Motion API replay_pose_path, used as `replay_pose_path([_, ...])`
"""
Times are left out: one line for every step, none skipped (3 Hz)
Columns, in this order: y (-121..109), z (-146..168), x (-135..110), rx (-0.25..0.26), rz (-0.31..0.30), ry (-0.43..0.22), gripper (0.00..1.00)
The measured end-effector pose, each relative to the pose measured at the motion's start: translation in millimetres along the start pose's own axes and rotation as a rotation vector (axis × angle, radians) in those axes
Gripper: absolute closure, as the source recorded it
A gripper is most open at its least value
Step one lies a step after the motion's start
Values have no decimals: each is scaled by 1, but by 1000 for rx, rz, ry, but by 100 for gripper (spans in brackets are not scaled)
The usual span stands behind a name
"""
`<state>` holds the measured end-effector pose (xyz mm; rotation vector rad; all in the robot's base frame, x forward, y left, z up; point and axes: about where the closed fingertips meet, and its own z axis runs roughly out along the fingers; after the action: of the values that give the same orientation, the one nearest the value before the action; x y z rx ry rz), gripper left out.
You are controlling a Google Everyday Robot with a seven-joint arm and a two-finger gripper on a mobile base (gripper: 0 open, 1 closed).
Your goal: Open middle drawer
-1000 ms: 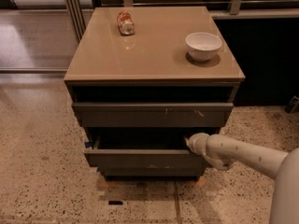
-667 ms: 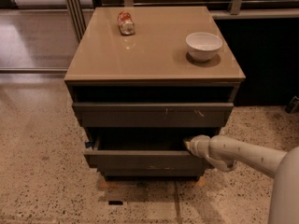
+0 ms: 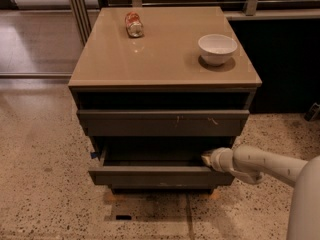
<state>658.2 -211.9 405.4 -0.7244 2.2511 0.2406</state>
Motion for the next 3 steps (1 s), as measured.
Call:
replay_pose_path([-28, -34, 13, -55, -156, 28, 100])
replay_pose_path([-28, -65, 17, -153, -246, 12, 100])
replay_pose_path([9, -84, 13, -313, -275, -40, 100])
